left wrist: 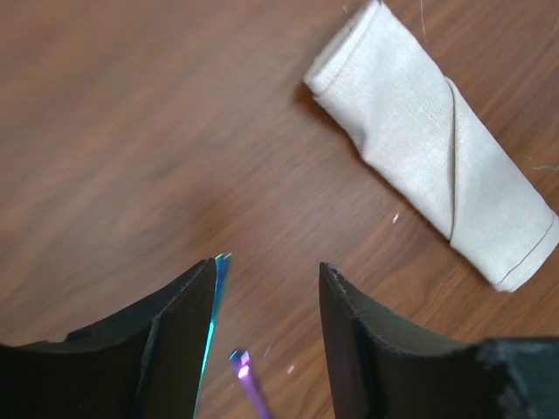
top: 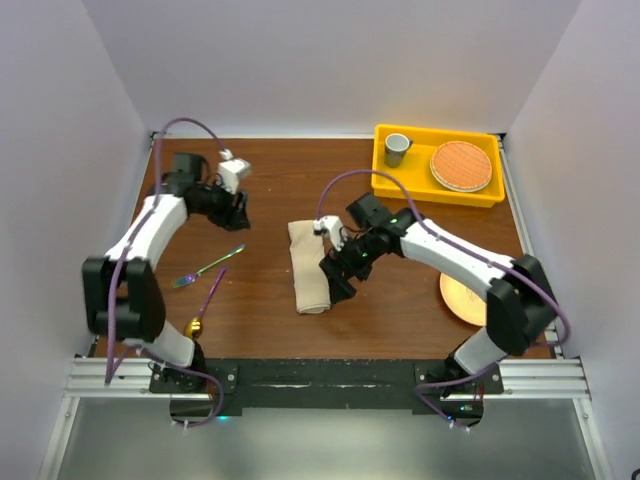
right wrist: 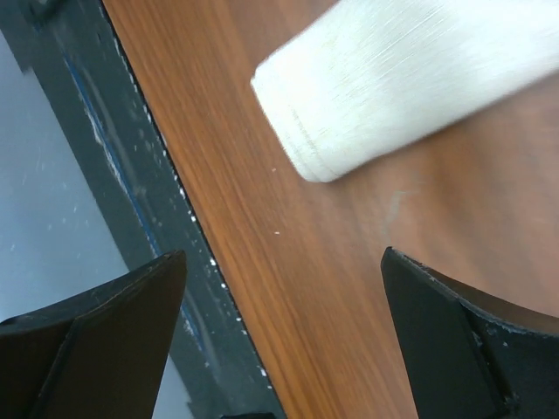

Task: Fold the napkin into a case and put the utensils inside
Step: Pick up the fork from the corner of the board.

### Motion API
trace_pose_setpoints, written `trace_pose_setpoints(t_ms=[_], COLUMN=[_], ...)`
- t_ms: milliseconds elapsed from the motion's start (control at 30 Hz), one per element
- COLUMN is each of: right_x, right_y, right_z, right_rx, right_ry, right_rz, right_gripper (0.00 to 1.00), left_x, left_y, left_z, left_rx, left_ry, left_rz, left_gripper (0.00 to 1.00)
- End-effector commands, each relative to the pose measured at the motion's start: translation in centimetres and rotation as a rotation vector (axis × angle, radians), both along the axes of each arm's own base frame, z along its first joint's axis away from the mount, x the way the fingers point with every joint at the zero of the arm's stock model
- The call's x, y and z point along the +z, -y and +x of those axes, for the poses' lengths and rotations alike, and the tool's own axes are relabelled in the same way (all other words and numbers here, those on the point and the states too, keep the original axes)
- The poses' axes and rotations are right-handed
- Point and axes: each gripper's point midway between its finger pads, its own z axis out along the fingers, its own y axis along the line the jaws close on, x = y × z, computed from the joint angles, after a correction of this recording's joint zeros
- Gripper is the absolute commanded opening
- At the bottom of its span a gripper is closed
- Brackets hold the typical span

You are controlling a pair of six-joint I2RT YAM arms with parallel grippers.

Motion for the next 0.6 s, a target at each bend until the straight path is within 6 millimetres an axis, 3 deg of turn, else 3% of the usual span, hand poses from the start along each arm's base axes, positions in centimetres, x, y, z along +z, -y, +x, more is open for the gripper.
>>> trace_pose_setpoints(t_ms=[0,33,100,133,267,400,433,567], right_x=[5.8,7.7,9.9,12.1,14.8,14.3,13.7,12.9], right_y=[0.9,0.8,1.1,0.8,0.2,-1.1,-1.1,-2.5], right_z=[3.3,4.2,5.7,6.5,8.1,9.0,8.3,9.8], right_rx=[-0.055,-0.067,-0.103,-0.112,-0.120,-0.079,-0.055,-0.089], right_ry=[0.254,0.338,0.458,0.543,0.650,0.568,0.516,0.465], right_rz=[0.069,0.110,0.131,0.186,0.231,0.183,0.163,0.145], right_gripper=[0.98,0.98,0.98,0.98,0.98,0.98,0.98,0.98], left_x=[5.0,4.1,4.4,3.8,1.8,-1.1,-2.1,-4.5], left_y=[-5.2,-6.2,-8.8,-9.4,-12.1,-12.8,-12.8,-12.9], left_z=[-4.5,-6.3,-8.4,-9.5,-13.1,-15.1,-15.9,-17.4], left_rx=[0.009,-0.005,0.005,-0.004,-0.098,-0.201,-0.214,-0.211], left_ry=[0.106,0.084,0.120,0.110,0.092,0.006,-0.036,-0.087], left_rz=[0.079,0.105,0.159,0.171,0.243,0.266,0.269,0.282], left_gripper=[0.61,0.63,0.68,0.70,0.70,0.67,0.65,0.63])
